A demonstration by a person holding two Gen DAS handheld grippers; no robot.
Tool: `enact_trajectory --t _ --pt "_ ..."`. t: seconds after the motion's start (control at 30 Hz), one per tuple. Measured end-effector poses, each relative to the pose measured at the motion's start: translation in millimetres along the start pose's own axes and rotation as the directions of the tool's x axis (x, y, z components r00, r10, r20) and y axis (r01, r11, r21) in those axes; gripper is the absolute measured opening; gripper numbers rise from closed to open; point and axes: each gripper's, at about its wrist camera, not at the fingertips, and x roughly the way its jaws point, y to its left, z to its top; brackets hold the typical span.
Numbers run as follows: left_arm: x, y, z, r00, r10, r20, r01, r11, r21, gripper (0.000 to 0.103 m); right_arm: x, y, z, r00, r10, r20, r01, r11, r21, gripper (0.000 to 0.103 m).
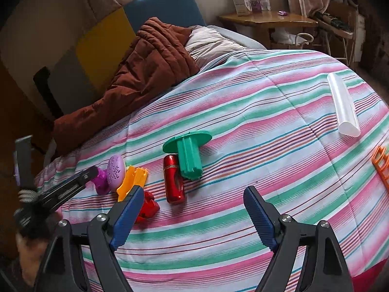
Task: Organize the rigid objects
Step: 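Move both tools to the toy cluster and grasp the purple ball with the left gripper, then grasp the teal flanged piece with the right gripper while the left holds the purple ball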
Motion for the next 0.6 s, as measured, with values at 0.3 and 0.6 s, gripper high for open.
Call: enact_trajectory --t 0.3,0.6 --pt "-4 11 -24 0.998 -0.060 -0.005 0.060 0.998 -0.020 0.032 0 -1 1 1.000 -0.001 0.006 0.001 1.000 0.000 0.084" --pt "-61 -10 -100 0.995 -0.101 -0.004 0.101 0.993 0.062 0.032 0 -18 2 1.000 -0.009 -0.002 0.009 0.997 0.079 0.084"
